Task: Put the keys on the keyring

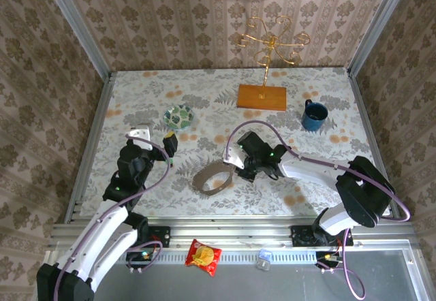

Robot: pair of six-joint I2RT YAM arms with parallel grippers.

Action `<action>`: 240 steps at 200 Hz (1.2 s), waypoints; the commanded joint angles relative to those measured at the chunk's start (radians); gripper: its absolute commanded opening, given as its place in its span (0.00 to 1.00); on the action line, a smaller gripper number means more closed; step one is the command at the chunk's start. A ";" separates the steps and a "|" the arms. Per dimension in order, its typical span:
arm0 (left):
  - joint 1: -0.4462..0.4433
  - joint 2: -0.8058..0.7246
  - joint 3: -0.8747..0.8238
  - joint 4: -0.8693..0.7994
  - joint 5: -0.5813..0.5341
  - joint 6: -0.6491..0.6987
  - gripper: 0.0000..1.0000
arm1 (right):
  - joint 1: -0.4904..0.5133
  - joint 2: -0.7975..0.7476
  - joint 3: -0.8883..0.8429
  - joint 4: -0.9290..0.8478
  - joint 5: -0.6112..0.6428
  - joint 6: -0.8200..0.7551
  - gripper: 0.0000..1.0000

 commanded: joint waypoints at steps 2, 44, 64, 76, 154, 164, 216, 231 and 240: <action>0.012 0.004 0.010 0.004 0.016 -0.013 1.00 | -0.001 0.027 0.038 -0.126 0.138 -0.117 0.00; 0.018 0.012 0.007 -0.006 0.028 0.005 1.00 | 0.000 0.025 0.034 -0.203 0.227 -0.190 0.03; 0.020 0.023 0.007 -0.007 0.040 0.017 1.00 | 0.000 0.033 0.027 -0.224 0.286 -0.222 0.22; 0.021 0.033 0.008 -0.009 0.049 0.026 1.00 | 0.000 0.035 0.026 -0.241 0.313 -0.243 0.33; 0.134 0.151 0.047 -0.015 0.241 -0.184 1.00 | -0.014 -0.295 -0.047 0.063 0.060 0.301 0.45; 0.154 0.175 0.054 -0.008 0.315 -0.192 1.00 | -0.010 -0.318 -0.083 0.114 0.059 0.463 0.41; 0.118 0.257 0.062 0.023 0.455 -0.139 1.00 | 0.014 -0.311 -0.159 0.073 0.089 1.143 0.38; 0.079 0.261 0.054 0.031 0.426 -0.123 1.00 | 0.004 -0.272 -0.139 0.006 0.105 1.213 0.38; 0.055 0.264 0.056 0.025 0.409 -0.112 1.00 | -0.003 -0.243 -0.113 -0.037 0.110 1.224 0.39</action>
